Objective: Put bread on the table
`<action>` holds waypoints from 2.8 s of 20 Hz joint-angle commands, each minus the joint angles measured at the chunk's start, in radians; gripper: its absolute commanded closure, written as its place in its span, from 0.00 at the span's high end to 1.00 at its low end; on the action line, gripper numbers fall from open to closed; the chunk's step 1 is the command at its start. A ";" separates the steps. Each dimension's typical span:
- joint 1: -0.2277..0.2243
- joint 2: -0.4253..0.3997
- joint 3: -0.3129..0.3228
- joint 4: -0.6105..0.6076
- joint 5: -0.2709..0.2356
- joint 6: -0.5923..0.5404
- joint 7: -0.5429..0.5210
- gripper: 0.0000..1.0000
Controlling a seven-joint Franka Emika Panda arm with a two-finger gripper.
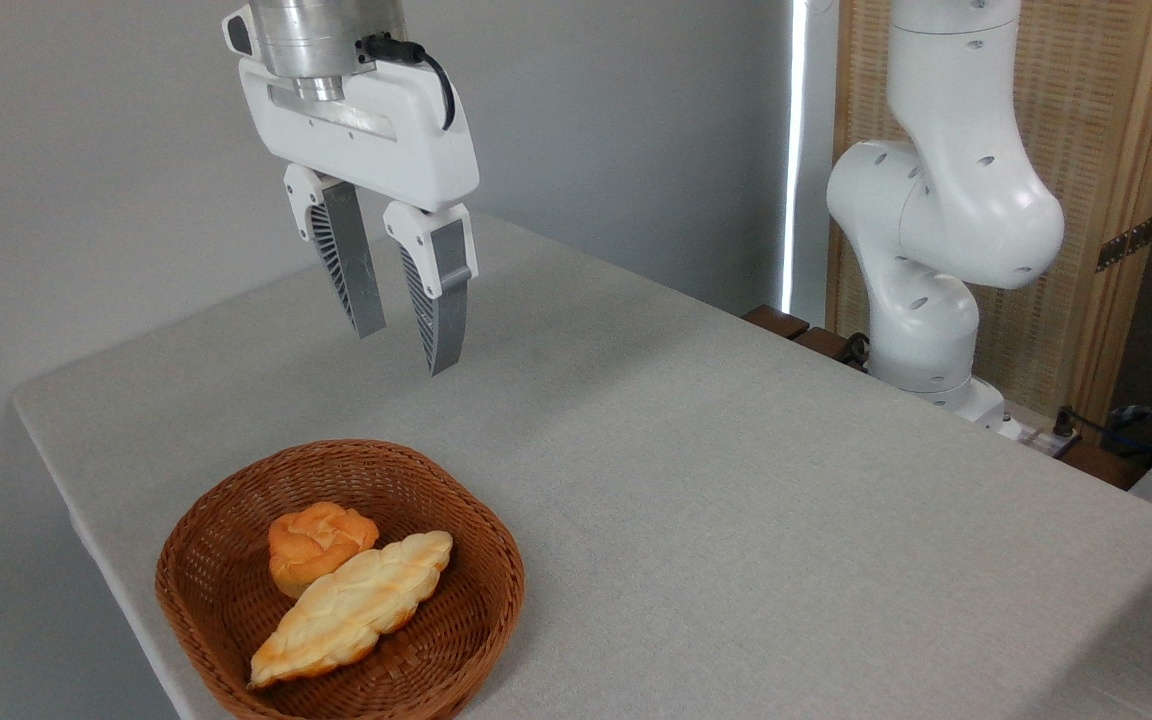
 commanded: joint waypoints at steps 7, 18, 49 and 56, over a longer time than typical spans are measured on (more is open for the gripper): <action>-0.002 -0.015 -0.023 -0.120 -0.005 0.238 -0.003 1.00; -0.002 0.018 -0.094 -0.311 0.015 0.608 0.102 1.00; 0.001 0.138 -0.129 -0.391 0.164 0.782 0.337 0.52; 0.000 0.138 -0.129 -0.391 0.164 0.780 0.337 0.51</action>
